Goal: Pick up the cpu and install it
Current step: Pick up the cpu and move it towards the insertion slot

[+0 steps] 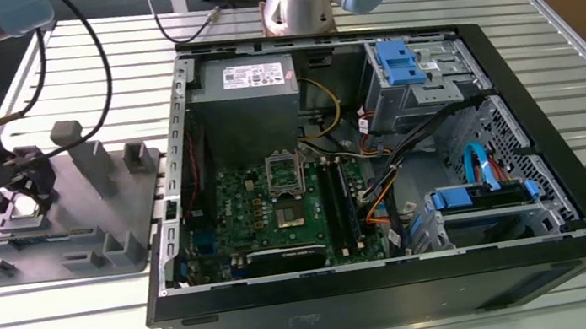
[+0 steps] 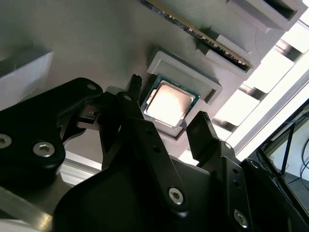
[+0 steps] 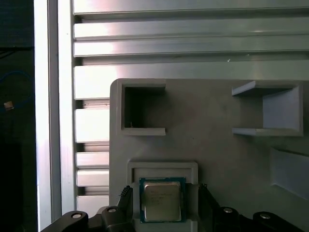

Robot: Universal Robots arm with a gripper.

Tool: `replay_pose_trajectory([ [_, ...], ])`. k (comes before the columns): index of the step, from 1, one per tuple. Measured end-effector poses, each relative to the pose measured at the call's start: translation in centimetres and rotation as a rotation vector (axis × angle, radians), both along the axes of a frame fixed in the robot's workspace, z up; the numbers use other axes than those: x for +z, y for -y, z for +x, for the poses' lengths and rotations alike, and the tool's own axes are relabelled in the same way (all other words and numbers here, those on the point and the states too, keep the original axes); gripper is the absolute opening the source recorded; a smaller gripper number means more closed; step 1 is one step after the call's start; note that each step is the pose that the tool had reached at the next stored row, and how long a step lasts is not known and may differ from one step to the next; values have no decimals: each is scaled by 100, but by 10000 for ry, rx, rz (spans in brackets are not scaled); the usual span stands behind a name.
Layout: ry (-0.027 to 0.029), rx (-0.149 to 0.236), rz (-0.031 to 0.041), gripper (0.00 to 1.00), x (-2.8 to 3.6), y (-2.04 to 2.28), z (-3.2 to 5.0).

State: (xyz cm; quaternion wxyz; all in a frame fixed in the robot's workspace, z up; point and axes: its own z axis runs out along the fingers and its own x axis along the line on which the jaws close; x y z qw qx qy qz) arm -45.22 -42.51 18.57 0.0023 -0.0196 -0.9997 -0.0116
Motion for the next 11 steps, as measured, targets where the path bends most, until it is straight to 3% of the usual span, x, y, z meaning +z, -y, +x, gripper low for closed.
replay_pose_trajectory([
  [6, -1, 349, 0, 65, -8, 1, 0],
  [11, 2, 353, 2, 65, -13, 1, 0],
])
